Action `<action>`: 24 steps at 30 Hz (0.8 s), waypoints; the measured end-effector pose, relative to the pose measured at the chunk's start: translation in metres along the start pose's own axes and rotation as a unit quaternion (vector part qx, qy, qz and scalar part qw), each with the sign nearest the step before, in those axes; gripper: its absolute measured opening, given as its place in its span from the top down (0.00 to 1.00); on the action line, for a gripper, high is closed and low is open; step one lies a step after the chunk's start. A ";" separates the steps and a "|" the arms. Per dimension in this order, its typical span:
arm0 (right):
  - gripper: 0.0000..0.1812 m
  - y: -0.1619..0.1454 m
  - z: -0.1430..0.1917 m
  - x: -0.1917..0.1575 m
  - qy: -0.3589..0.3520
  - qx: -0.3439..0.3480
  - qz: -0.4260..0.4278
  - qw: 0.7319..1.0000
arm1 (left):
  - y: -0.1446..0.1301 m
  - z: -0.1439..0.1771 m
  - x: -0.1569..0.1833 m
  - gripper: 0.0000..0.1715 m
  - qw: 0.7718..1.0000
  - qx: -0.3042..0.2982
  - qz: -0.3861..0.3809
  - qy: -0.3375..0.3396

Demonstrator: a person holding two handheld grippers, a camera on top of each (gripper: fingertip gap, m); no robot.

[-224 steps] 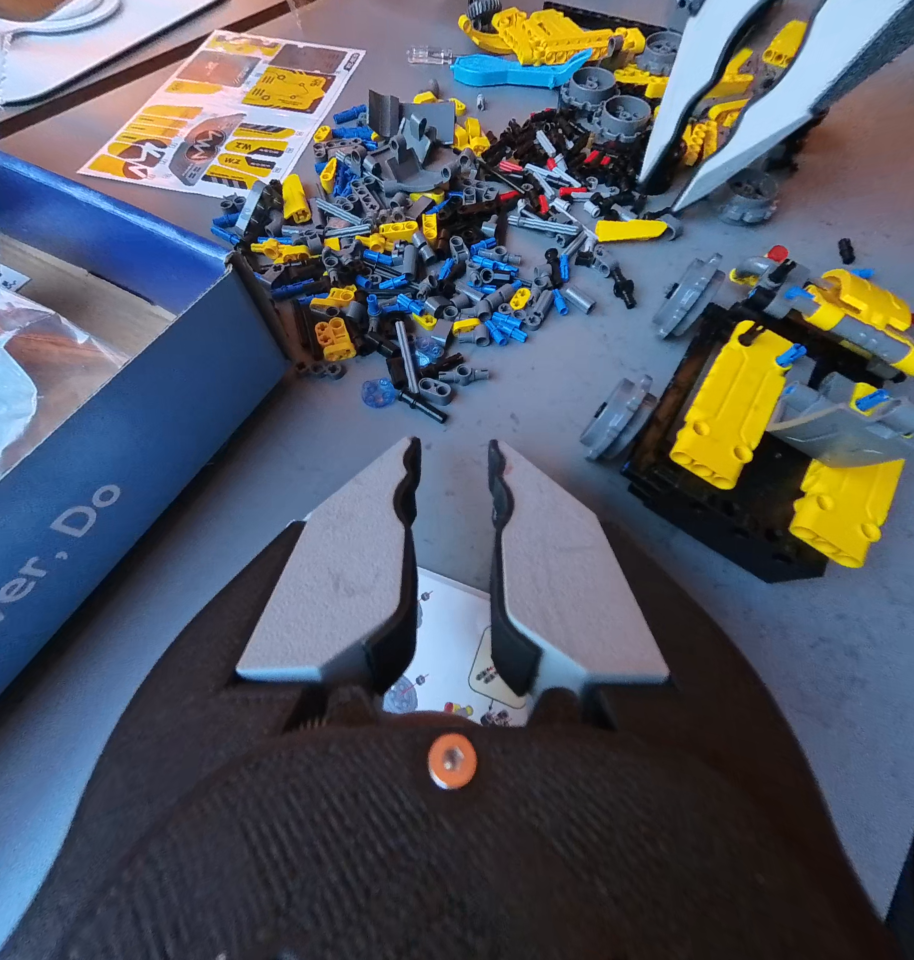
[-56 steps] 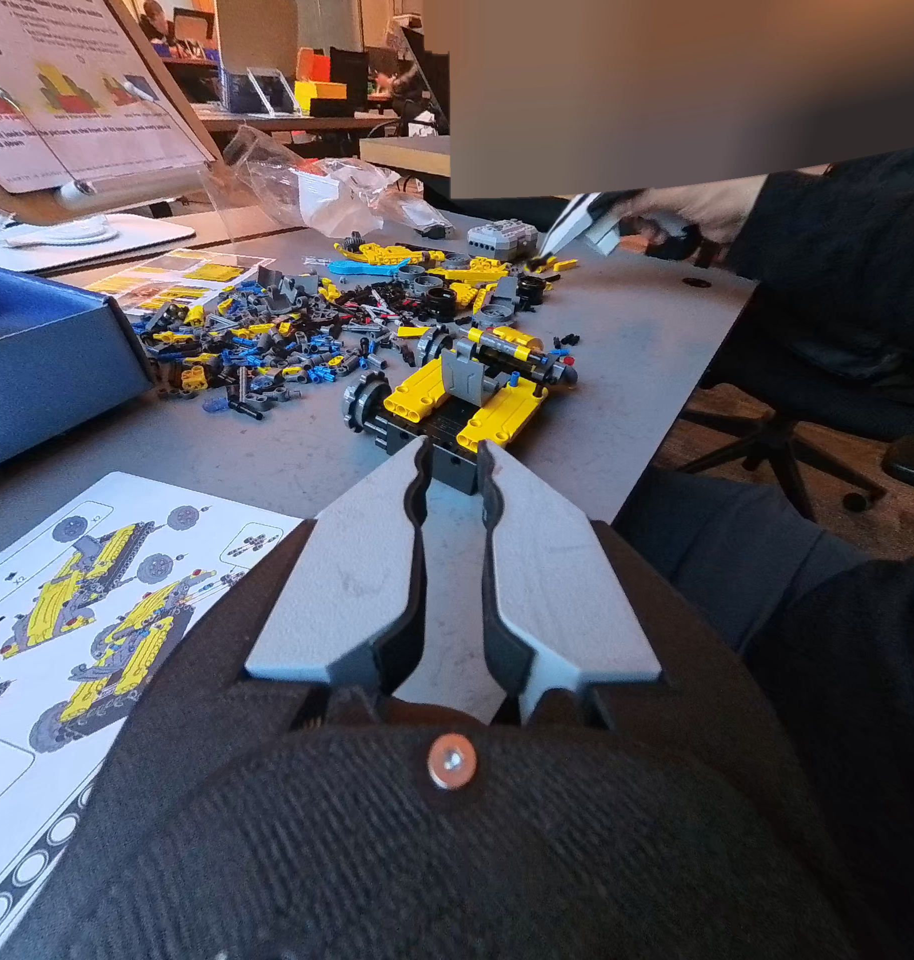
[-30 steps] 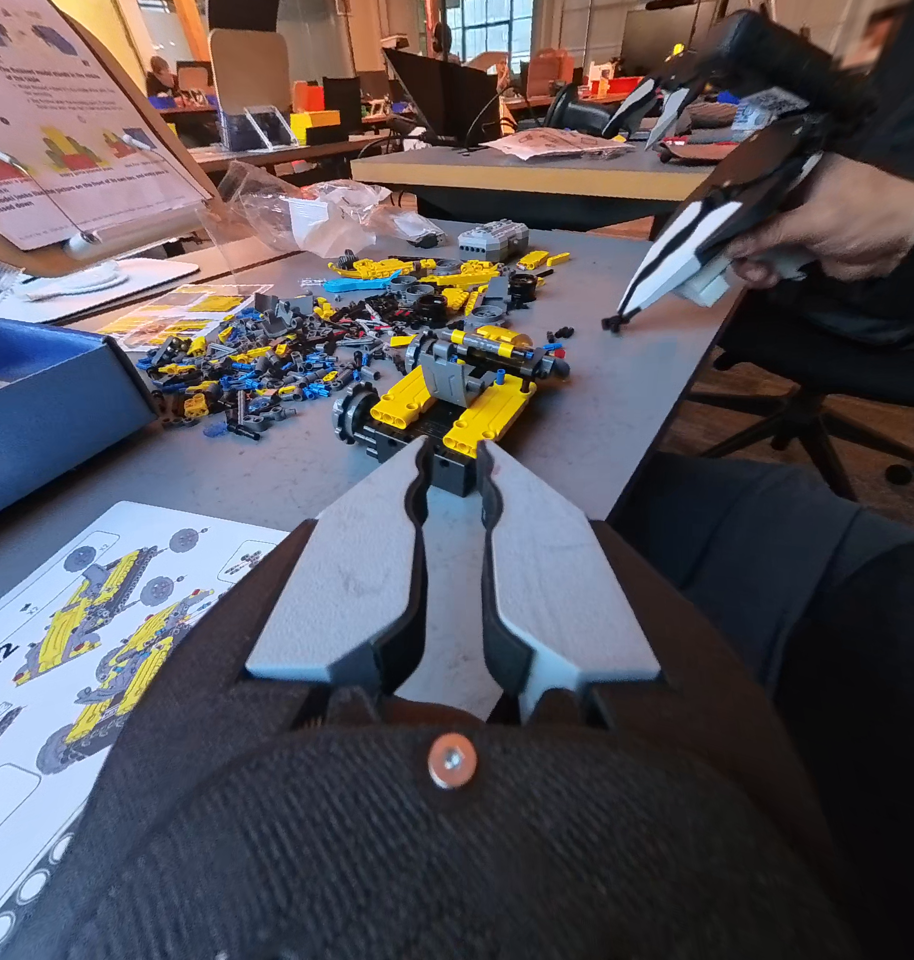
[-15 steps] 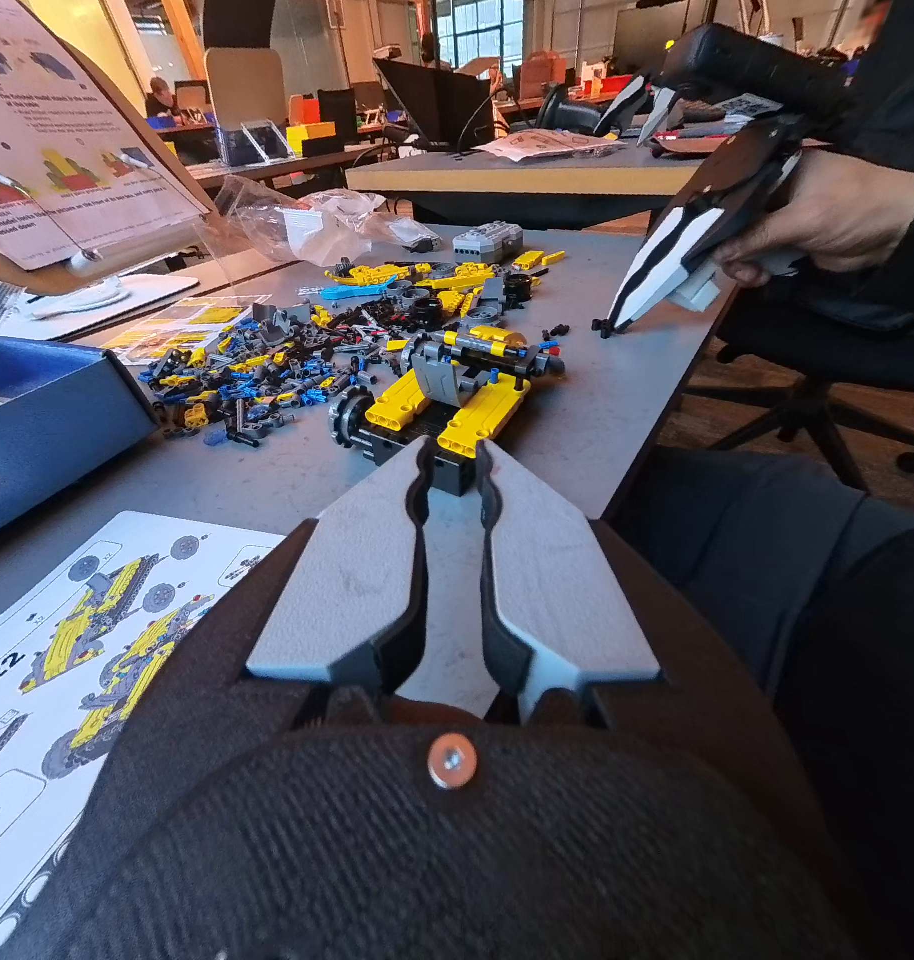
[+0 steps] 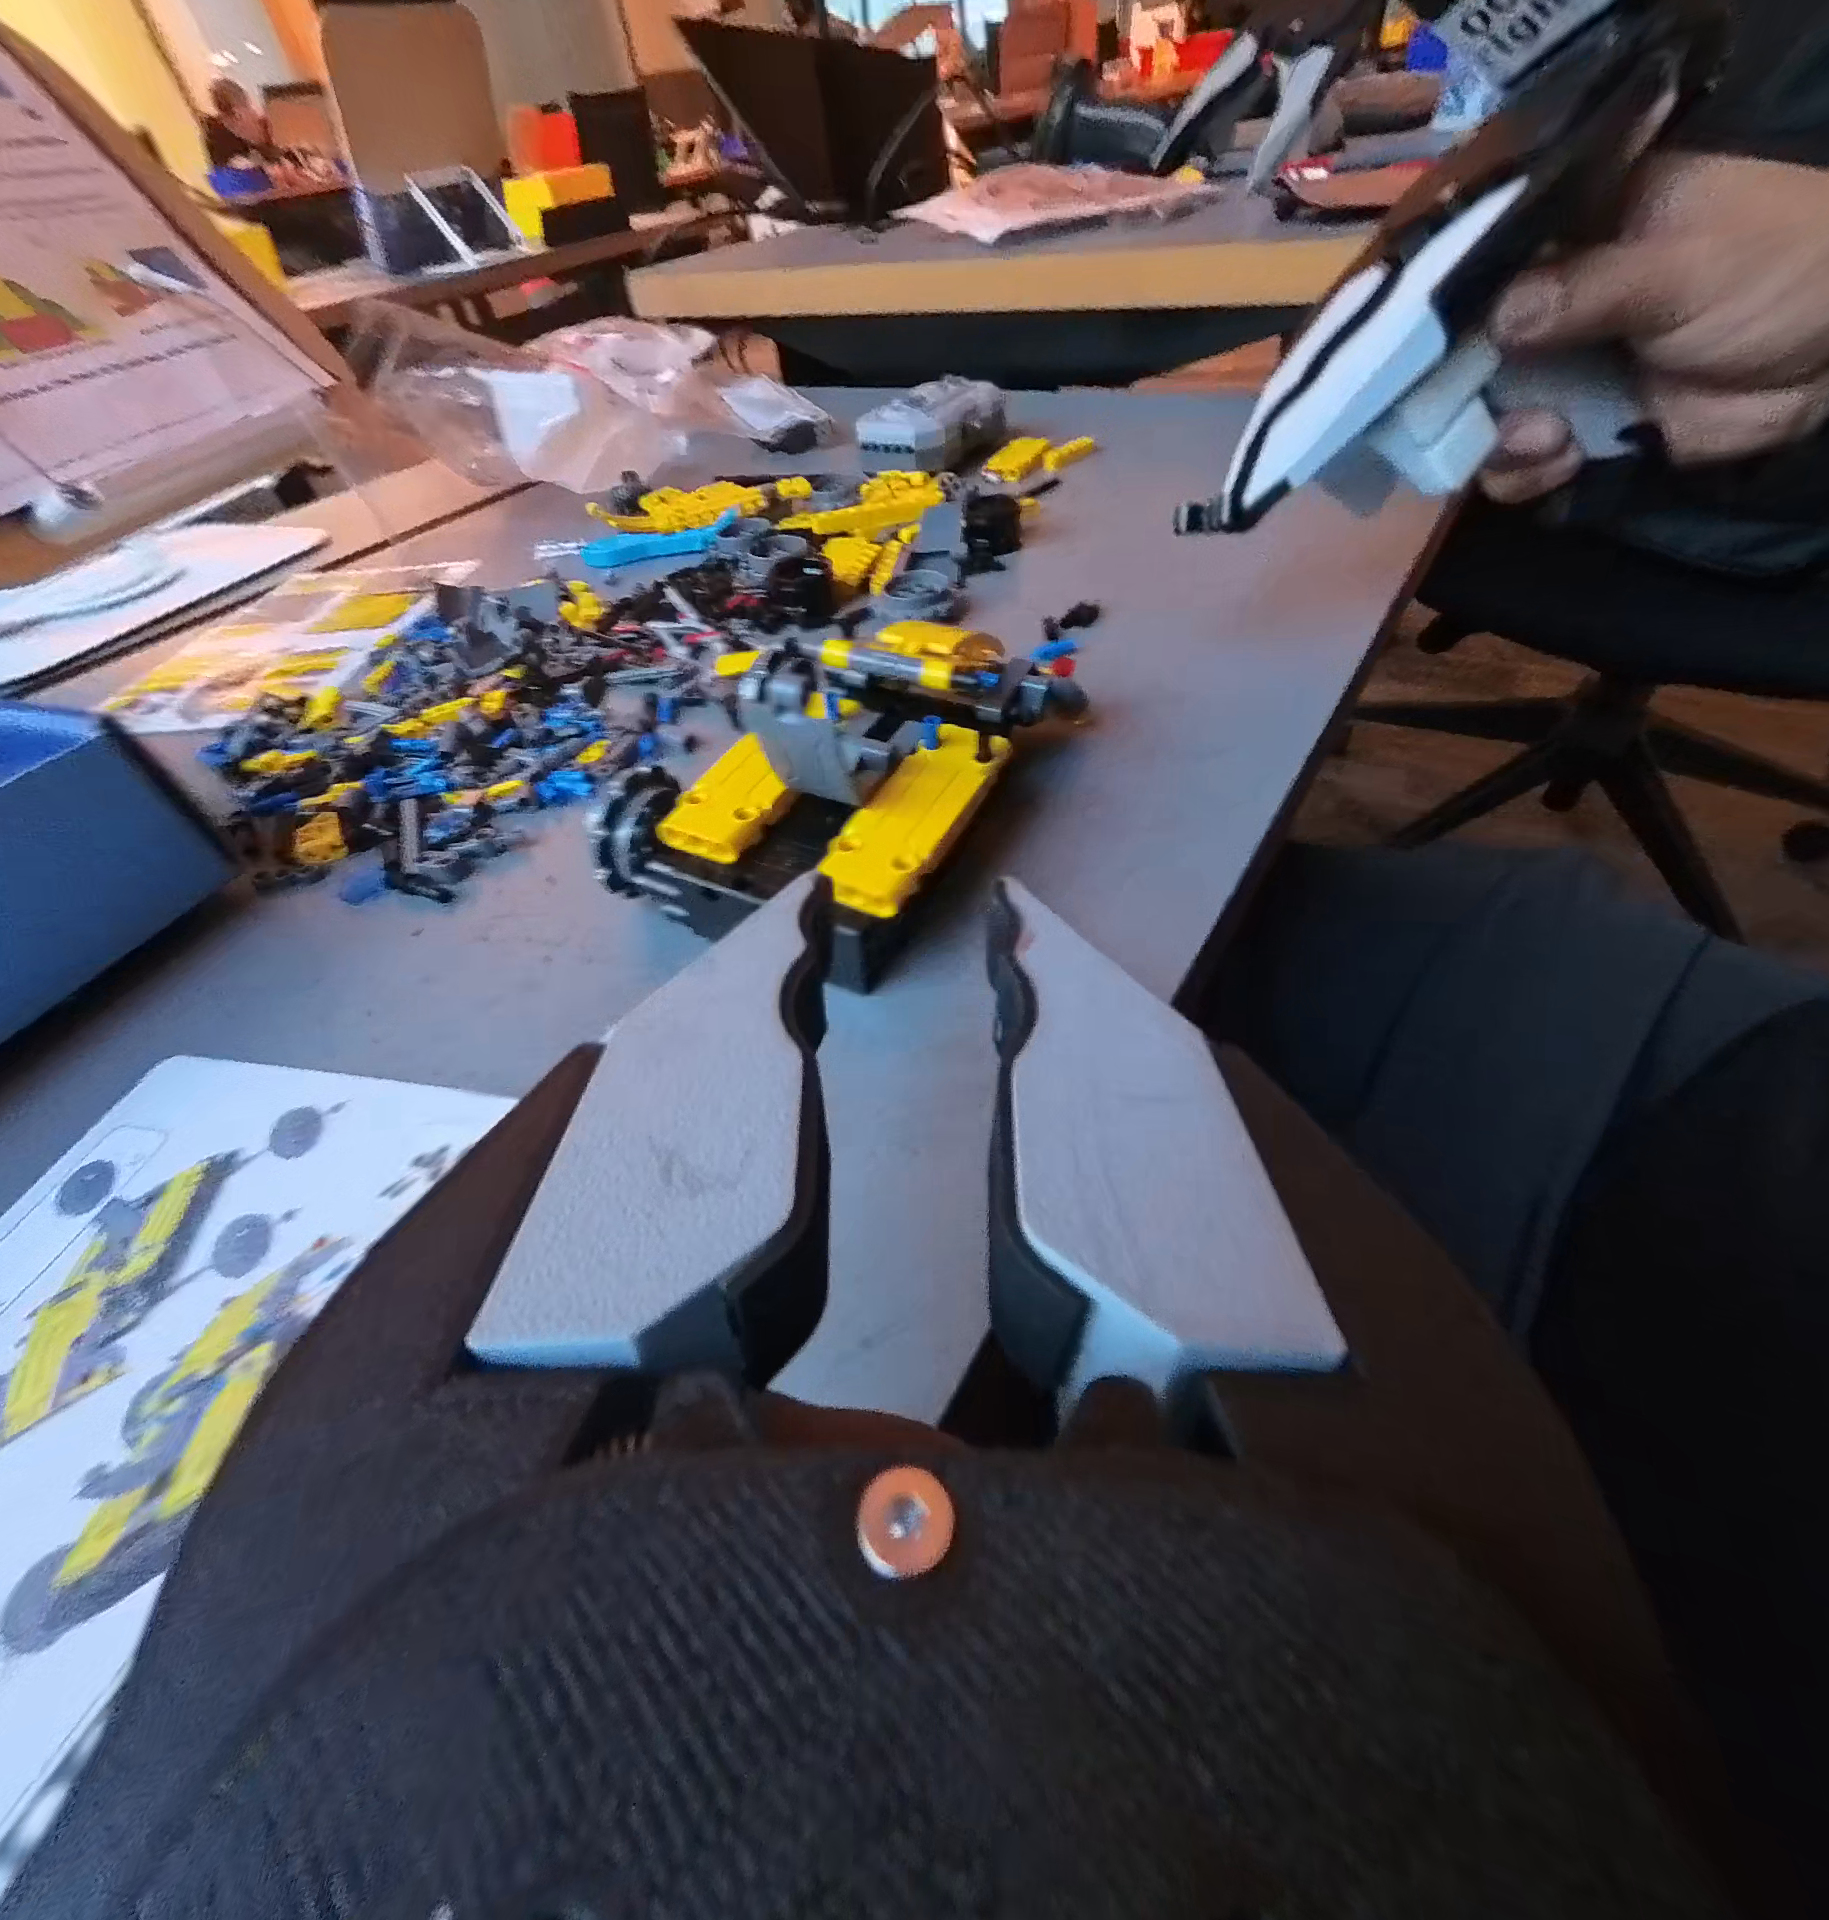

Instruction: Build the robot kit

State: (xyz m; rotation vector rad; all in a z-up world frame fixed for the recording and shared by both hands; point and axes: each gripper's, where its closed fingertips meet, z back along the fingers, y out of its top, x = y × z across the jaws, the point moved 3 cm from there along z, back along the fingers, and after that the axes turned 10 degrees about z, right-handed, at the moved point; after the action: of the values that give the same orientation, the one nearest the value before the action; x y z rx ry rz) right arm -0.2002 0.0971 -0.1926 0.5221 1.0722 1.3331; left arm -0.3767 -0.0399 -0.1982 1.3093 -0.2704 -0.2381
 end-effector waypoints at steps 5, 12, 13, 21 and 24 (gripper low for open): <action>0.96 0.008 -0.024 -0.052 0.141 0.040 -0.036 0.989 | 0.001 -0.021 0.045 0.80 0.997 -0.053 -0.020 -0.058; 0.96 -0.004 -0.050 -0.093 0.250 0.009 -0.074 0.965 | 0.013 -0.037 0.090 0.75 0.987 -0.063 -0.092 -0.112; 0.96 -0.006 -0.051 -0.094 0.254 0.006 -0.076 0.964 | 0.013 -0.036 0.094 0.76 0.986 -0.062 -0.104 -0.118; 0.96 -0.008 -0.055 -0.105 0.285 -0.002 -0.090 0.954 | 0.002 -0.026 0.105 0.92 0.972 -0.075 -0.195 -0.103; 0.96 -0.009 -0.056 -0.105 0.291 -0.007 -0.099 0.952 | 0.000 -0.025 0.104 0.97 0.972 -0.071 -0.200 -0.097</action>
State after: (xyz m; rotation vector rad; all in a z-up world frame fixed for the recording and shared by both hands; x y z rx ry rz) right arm -0.2314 -0.0186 -0.1920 -0.0073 1.5475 1.3458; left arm -0.2701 -0.0507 -0.1980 1.1905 -0.1485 -0.7174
